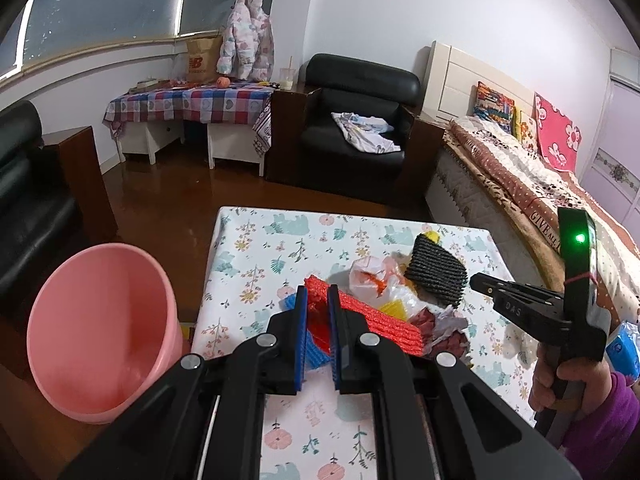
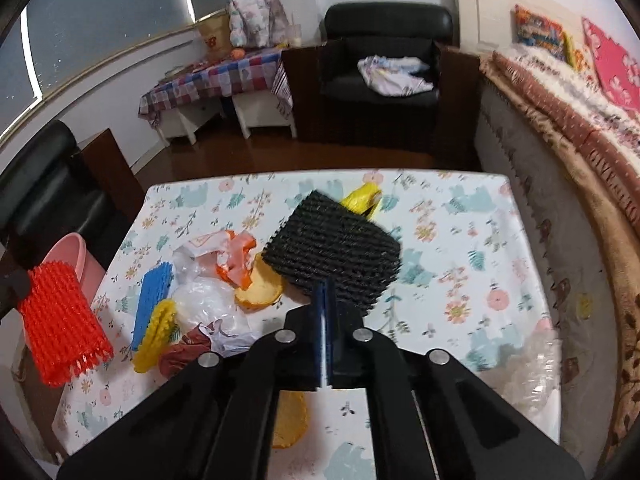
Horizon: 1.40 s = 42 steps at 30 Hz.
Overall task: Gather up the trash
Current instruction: 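Grasp the black mesh foam sleeve with the right gripper while the left holds the red foam, then carry both held foam sleeves over the pink bucket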
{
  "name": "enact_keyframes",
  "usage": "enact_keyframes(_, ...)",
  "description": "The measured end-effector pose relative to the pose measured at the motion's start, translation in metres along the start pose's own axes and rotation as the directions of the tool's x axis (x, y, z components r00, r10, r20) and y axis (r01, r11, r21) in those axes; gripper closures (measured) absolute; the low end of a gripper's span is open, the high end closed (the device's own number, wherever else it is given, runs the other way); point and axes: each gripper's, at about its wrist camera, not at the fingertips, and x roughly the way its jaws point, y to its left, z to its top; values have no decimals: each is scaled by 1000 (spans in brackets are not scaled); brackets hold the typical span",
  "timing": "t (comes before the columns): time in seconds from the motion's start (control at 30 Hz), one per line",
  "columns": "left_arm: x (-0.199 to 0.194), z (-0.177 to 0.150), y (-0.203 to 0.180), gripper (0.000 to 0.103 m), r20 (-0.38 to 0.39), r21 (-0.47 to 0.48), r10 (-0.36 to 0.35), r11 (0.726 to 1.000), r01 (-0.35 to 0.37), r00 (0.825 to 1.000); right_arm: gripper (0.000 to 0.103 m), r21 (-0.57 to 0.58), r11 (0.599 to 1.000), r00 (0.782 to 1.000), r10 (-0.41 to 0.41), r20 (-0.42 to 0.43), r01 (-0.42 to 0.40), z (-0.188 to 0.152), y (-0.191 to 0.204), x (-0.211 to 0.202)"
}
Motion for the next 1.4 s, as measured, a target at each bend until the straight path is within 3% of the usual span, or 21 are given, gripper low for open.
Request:
enact_keyframes(0.07, 2, -1, 5, 94, -7, -11, 9, 1000, -9, 1000, 66, -18, 1000, 1000, 5, -19, -6, -1, 5, 9)
enact_keyframes(0.23, 7, -3, 13, 94, -22, -36, 21, 999, -21, 1000, 59, -107, 994, 999, -33, -31, 29, 4, 21, 30)
enact_keyframes(0.47, 16, -3, 18, 94, -40, -42, 35, 998, -36, 999, 61, -147, 983, 991, -118, -64, 108, 5, 25, 61)
enact_keyframes(0.57, 17, -3, 18, 94, -41, -43, 37, 998, -39, 998, 85, -113, 988, 990, -118, -75, 109, 4, 18, 66)
enact_keyframes(0.67, 17, -3, 19, 94, -40, -43, 35, 998, -37, 999, 92, -81, 993, 994, -94, -62, 89, 4, 11, 58)
enact_keyframes(1.07, 3, 0, 18, 94, -7, -47, 34, 998, -34, 999, 92, -17, 999, 997, 45, 64, -44, 8, 18, -20)
enact_keyframes(1.4, -17, -2, 39, 94, 30, -85, 103, 991, -100, 994, 92, -59, 978, 975, 204, 89, -200, 10, 73, -57)
